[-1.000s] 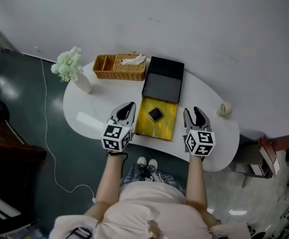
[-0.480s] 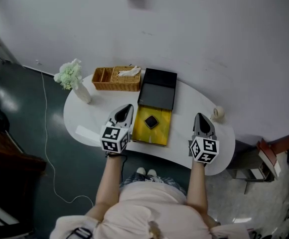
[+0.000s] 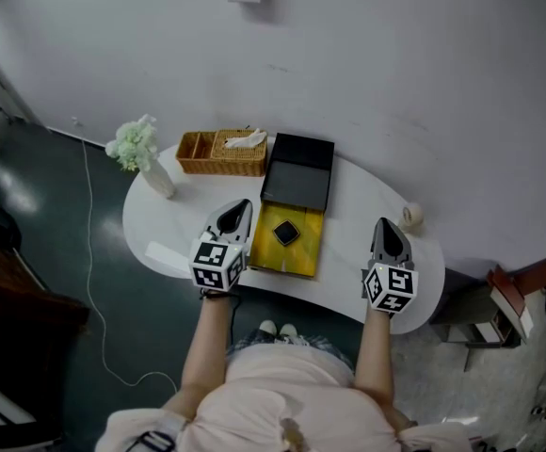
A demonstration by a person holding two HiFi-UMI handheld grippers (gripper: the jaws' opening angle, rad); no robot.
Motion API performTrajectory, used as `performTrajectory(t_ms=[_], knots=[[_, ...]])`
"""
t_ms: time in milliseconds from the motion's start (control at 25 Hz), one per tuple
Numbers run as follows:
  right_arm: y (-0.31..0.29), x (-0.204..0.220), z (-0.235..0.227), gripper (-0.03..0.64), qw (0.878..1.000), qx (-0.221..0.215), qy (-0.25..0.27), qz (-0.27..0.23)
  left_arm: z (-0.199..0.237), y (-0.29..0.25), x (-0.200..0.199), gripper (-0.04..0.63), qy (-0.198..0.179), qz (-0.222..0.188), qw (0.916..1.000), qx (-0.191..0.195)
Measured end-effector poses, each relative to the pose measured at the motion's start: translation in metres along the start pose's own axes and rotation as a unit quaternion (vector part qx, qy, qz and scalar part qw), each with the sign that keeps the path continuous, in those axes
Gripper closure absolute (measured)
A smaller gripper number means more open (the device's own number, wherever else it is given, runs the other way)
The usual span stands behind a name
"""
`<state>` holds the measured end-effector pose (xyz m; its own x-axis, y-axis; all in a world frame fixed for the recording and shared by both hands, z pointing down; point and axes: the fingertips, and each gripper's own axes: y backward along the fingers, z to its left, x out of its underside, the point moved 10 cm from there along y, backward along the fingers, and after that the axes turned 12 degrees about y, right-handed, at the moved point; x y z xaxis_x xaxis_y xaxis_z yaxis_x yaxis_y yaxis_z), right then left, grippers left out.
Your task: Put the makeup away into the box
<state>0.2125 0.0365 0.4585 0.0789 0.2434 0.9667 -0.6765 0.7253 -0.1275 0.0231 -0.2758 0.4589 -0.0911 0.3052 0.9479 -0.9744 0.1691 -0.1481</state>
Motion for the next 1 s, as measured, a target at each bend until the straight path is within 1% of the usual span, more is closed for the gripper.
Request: performTrajectory(t_ms=[120, 1000], knots=[[0.0013, 0.0005, -0.0014, 0.604, 1.000, 0.005, 0.010, 0.003, -0.0019, 0.0018, 0.0014, 0.569, 0.000, 0.000, 1.0000, -0.001], [0.0062, 0.0048, -0.0015, 0.604, 1.000, 0.002, 0.016, 0.018, -0.0070, 0.0037, 0.0062, 0.569, 0.000, 0.007, 1.0000, 0.003]])
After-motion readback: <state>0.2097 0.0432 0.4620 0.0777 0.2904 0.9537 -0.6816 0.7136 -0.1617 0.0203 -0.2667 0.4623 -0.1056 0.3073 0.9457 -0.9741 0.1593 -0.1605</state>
